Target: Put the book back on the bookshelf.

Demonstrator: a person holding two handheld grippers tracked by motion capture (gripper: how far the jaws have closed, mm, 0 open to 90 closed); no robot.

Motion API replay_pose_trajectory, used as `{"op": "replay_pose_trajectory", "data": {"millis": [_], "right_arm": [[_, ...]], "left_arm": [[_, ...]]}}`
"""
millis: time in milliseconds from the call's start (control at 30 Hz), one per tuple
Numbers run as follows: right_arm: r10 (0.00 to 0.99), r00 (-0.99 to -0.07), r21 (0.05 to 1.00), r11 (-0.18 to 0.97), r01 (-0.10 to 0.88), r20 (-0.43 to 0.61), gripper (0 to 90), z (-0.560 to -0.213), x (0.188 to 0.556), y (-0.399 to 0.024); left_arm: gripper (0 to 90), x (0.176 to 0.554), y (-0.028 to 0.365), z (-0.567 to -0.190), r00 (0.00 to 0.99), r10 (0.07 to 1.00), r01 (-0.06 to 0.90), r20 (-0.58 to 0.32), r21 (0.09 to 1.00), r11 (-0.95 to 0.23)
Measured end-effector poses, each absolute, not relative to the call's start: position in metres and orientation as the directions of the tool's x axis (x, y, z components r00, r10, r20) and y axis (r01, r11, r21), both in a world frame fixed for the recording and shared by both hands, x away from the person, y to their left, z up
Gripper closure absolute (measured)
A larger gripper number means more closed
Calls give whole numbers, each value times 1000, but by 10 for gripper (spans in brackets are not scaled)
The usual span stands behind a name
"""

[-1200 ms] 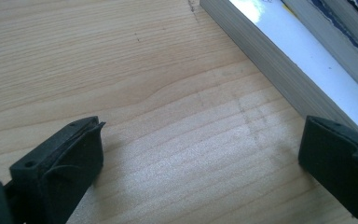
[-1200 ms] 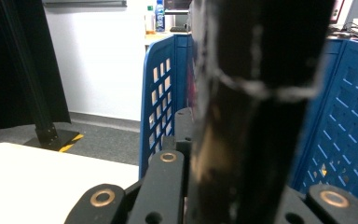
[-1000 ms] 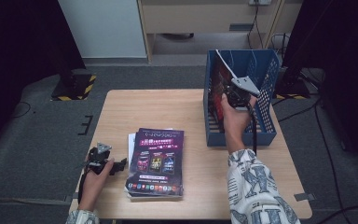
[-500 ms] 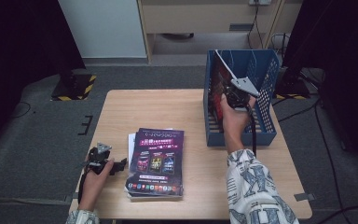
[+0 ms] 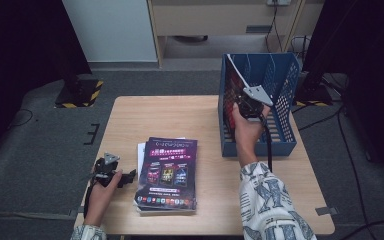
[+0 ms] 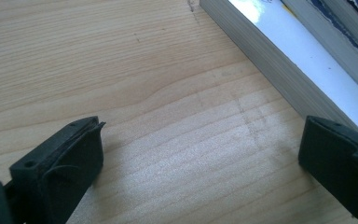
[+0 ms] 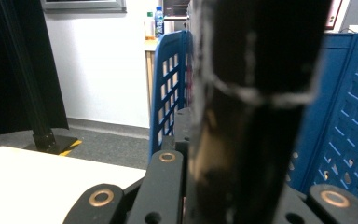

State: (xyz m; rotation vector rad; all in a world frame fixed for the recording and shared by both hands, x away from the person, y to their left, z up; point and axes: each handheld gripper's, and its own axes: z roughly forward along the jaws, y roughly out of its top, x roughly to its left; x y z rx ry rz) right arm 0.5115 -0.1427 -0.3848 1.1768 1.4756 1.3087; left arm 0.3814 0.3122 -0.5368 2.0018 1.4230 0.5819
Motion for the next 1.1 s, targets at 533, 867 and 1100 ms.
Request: {"op": "replay_pose_trajectory", "data": {"millis": [533, 867, 1100], "right_arm": [[970, -241, 990, 28, 139, 6, 817, -392, 505, -129], [967, -253, 990, 63, 129, -28, 686, -391, 502, -117], [965, -257, 987, 90, 131, -54, 755, -390, 502, -115]], "left_arm": [[0, 381, 312, -537, 326, 945, 678, 5, 696, -238], [0, 381, 312, -537, 326, 945, 678, 6, 695, -238], [0, 381, 312, -537, 326, 945, 678, 5, 695, -238]]}}
